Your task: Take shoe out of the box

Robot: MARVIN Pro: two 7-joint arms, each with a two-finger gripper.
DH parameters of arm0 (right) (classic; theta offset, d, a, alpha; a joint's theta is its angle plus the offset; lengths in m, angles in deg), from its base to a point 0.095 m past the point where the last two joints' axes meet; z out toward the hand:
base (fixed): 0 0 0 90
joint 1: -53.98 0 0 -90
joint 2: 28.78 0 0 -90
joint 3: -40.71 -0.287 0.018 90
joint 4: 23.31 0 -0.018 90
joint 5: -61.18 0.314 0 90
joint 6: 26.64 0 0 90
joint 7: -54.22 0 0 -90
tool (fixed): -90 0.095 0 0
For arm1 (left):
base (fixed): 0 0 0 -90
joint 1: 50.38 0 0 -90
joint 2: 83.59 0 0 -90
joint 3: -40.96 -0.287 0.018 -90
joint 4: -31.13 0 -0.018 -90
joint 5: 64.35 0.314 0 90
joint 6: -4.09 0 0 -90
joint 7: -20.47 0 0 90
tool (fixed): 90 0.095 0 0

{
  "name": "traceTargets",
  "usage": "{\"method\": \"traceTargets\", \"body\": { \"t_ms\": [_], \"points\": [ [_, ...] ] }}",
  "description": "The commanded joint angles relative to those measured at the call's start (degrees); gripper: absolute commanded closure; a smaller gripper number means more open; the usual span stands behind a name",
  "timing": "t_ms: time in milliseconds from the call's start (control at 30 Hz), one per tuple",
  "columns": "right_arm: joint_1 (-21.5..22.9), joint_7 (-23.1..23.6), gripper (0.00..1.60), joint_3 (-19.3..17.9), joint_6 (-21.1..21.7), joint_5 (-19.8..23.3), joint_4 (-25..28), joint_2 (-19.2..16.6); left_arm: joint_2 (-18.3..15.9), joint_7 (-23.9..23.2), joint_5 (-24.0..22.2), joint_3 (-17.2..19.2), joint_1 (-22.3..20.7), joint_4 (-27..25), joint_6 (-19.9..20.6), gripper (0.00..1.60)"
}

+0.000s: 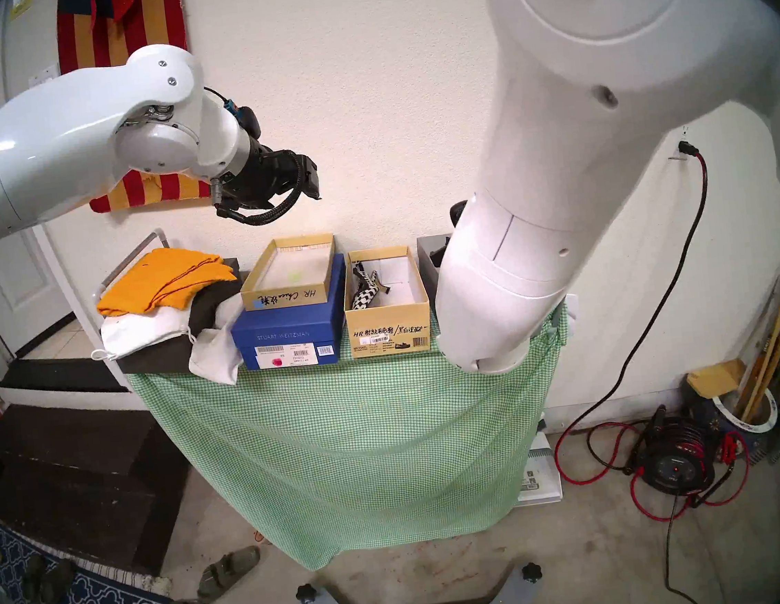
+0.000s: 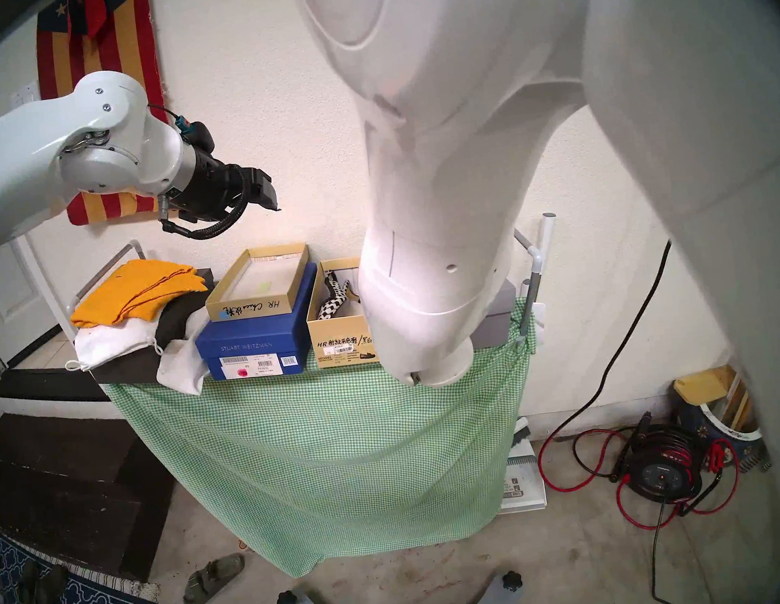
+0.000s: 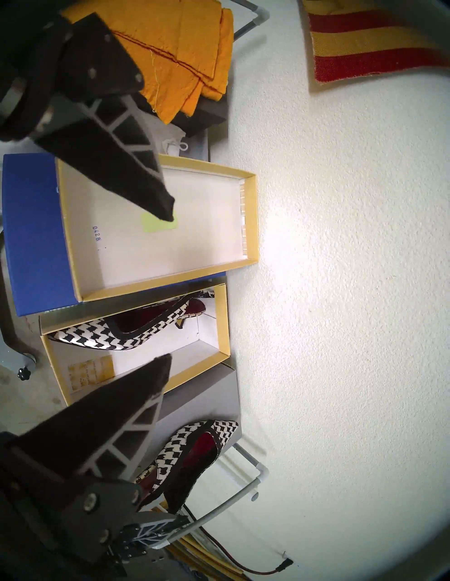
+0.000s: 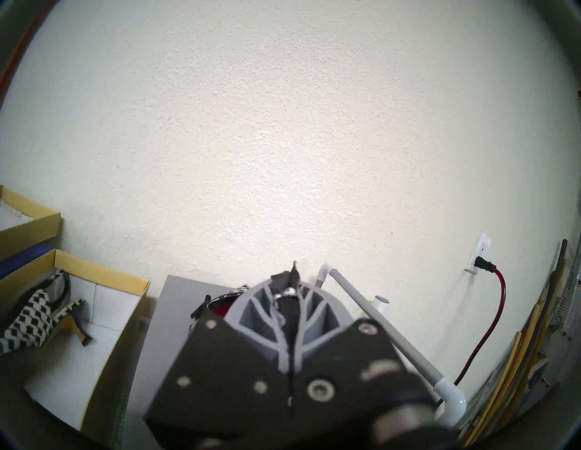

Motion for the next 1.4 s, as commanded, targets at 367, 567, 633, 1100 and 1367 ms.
{"method": "traceTargets", "body": {
  "t_ms": [367,567,633,1100,1367],
  "points": [
    [-0.3,-6.0,1.60,-4.4,0.0,0.0,-3.0,0.0,0.2,0.2,-0.4,0.1,-0.2,0.2,0.1,0.00],
    [-0.7,-5.5,1.60,-5.6,0.0,-0.2,-5.4,0.0,0.3,0.3,-0.5,0.1,-0.3,0.2,0.1,0.00],
    [-0.8,-6.0,1.60,-6.0,0.0,-0.8,-6.0,0.0,0.3,0.3,-0.6,0.1,-0.3,0.2,0.1,0.00],
    [-4.9,-6.0,1.60,0.2,0.0,0.0,-6.2,0.0,0.3,0.6,-0.7,0.1,-0.3,0.2,0.1,0.00],
    [-9.8,-1.6,1.60,4.0,0.0,0.0,-7.6,-4.9,0.3,0.7,-0.8,0.1,-0.3,0.2,0.0,0.00]
  ]
}}
